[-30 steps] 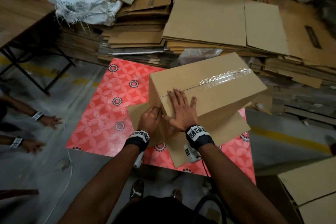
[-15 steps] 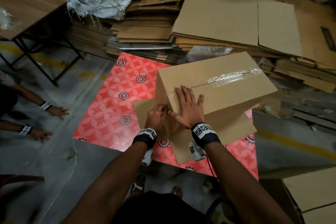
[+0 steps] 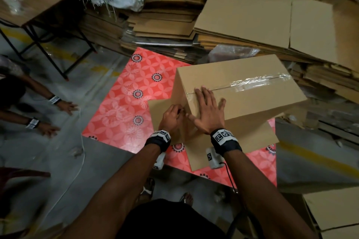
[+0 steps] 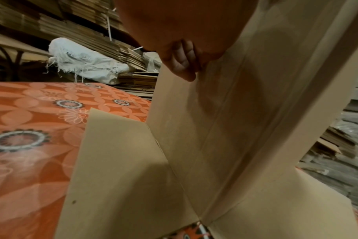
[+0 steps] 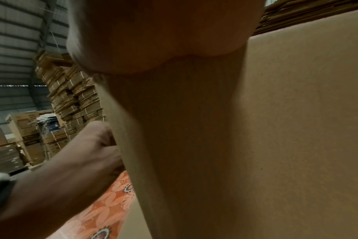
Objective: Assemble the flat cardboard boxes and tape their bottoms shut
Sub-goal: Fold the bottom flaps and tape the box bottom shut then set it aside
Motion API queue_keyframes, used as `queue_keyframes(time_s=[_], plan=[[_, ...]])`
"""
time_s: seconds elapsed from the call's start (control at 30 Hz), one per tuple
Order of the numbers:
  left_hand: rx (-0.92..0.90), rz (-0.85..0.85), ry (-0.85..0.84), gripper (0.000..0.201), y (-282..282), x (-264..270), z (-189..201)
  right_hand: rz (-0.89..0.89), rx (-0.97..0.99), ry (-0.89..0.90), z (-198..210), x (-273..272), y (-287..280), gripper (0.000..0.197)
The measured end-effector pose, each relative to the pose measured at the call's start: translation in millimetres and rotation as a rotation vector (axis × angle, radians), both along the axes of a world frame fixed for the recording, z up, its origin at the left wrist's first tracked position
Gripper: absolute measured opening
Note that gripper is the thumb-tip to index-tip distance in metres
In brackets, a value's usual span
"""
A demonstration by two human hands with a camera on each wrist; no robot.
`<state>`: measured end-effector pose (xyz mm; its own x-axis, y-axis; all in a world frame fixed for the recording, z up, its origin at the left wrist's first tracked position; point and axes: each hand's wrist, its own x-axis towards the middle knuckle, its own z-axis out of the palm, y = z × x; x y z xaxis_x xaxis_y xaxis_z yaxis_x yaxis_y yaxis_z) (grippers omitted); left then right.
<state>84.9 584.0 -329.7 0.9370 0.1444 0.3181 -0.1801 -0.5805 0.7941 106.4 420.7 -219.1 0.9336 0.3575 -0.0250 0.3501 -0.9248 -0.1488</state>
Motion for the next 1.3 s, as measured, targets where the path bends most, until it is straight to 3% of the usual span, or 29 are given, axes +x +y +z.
queue_keyframes(time_s=[0.13,0.3,0.5,0.63,0.8,1.0,1.2,1.3], plan=[[0.04,-0.03,-0.003,0.017,3,-2,2,-0.001,0.007,-0.014,0,-1,0,0.101],[0.09,-0.063,-0.015,0.032,8,1,7,0.0,-0.01,-0.01,1,-1,0,0.101],[0.118,-0.112,-0.021,0.032,6,5,13,-0.006,-0.008,-0.029,-3,0,0,0.102],[0.04,-0.121,0.043,0.015,7,10,15,-0.005,-0.014,-0.033,-2,1,-1,0.102],[-0.203,-0.01,0.112,0.007,18,7,26,-0.011,0.021,-0.036,-1,-1,-1,0.102],[-0.808,0.124,0.303,0.021,18,23,69,-0.014,0.022,-0.027,-2,0,-1,0.101],[-1.165,0.135,0.226,0.015,10,28,104,-0.006,0.046,0.014,4,-1,-2,0.096],[-1.299,0.075,0.257,0.014,3,30,124,-0.061,0.215,0.12,12,3,0,0.085]])
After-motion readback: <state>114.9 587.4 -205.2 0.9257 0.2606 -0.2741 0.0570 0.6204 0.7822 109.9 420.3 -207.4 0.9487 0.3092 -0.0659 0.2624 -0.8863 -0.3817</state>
